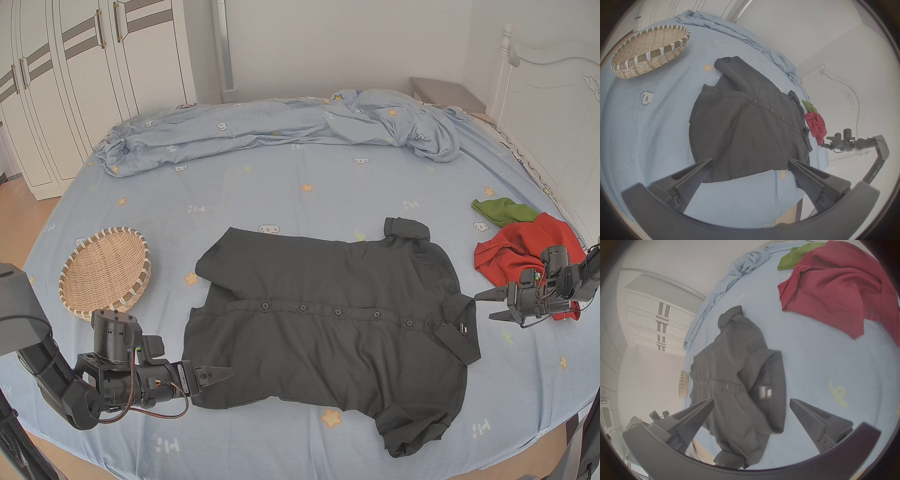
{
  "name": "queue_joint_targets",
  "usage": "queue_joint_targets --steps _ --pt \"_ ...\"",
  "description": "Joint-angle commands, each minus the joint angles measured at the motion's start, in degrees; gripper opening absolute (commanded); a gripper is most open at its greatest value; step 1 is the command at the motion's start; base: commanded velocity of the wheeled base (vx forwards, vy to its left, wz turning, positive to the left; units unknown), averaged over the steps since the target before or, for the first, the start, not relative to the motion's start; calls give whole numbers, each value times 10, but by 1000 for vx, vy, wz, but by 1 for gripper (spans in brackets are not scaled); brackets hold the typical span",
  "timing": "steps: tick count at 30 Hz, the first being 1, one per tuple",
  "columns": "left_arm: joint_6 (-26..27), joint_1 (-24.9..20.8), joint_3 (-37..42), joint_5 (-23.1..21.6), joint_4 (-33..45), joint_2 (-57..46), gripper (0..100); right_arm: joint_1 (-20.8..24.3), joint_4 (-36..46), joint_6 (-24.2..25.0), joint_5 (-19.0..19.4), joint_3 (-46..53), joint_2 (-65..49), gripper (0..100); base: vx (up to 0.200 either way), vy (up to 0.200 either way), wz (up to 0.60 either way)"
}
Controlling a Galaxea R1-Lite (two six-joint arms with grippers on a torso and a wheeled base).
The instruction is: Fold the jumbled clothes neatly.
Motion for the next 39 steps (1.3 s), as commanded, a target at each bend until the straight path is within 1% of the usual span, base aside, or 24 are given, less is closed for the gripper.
queue_joint_targets --steps 1,9,12,15,17,22,27,28,35,39 --pt "0 2 -2 -2 -1 9 100 -3 -2 9 11 -38 51 100 0 0 0" --pt "0 0 -1 -1 0 14 100 -2 0 10 20 -89 92 100 0 0 0" --pt "0 0 -1 -1 0 13 100 0 2 16 33 -103 100 100 0 0 0" --pt "0 0 -1 -1 0 14 100 8 -2 43 56 -116 106 100 0 0 0" --pt "0 0 -1 -1 0 14 100 12 -1 55 62 -131 112 100 0 0 0" --pt "0 2 -2 -2 -1 14 100 25 -3 56 62 -140 122 100 0 0 0" --pt "0 2 -3 -2 0 17 100 27 -2 56 61 -145 132 100 0 0 0" --pt "0 2 -3 -2 0 17 100 27 2 56 62 -146 132 0 0 0 0" --pt "0 2 -4 -2 0 18 100 23 4 58 59 -158 132 0 0 0 0" --pt "0 3 -4 -2 -1 18 100 14 3 76 58 -176 138 0 0 0 0"
